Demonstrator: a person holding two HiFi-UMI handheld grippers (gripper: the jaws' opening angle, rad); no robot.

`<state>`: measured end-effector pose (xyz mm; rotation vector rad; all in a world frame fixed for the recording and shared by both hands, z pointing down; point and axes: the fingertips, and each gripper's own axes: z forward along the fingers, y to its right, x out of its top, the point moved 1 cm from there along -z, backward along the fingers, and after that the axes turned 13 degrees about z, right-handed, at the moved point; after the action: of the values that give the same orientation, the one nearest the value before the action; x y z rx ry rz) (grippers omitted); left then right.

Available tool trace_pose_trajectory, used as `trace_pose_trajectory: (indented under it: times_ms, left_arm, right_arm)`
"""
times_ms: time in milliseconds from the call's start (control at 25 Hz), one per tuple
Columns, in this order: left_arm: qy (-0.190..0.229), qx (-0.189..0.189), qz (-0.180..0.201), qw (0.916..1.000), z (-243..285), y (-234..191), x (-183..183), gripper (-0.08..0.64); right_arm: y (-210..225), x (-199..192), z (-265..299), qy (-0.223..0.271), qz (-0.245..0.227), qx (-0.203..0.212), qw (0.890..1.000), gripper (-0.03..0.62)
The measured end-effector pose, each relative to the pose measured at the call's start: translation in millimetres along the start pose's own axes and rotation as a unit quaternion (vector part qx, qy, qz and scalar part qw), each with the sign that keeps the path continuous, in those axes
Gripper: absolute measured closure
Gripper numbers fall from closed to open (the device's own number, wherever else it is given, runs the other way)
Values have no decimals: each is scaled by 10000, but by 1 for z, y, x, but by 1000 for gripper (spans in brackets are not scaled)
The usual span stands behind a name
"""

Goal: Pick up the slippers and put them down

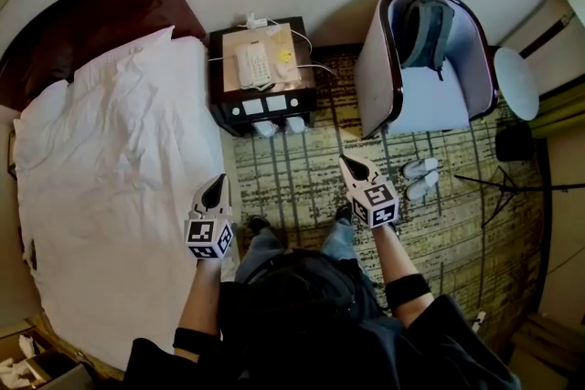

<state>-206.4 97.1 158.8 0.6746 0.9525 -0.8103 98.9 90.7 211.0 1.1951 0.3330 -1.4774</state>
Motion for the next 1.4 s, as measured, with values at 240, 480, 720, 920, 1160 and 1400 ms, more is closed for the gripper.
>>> trace_pose_trajectory:
  times_ms: [240, 480, 720, 920, 1160, 1400]
  left_arm:
    - [-21, -117, 218, 9997, 3, 4, 1, 556]
    - [-37, -231, 354, 9991, 12, 11, -3, 556]
    - [-128, -384, 496, 9979, 40, 15, -17, 557]
    - [-295, -437, 714, 9961, 70, 19, -41, 557]
    - [-360, -294, 598, 9971, 129, 28, -88, 557]
    - [-289, -201, 600, 9976, 220, 50, -165, 557]
  right_arm:
    - [3, -11, 3, 14, 151, -155, 9998, 569]
    - [20, -33, 18, -239, 397, -388, 9982, 553]
    - [40, -59, 58, -609, 730, -352, 9949, 417]
    - [70, -88, 103, -745, 1254, -275, 9889, 301]
    - [130, -157, 176, -984, 1466, -243, 9840, 195]
    - [196, -240, 269, -1099, 1907, 54, 9755, 193]
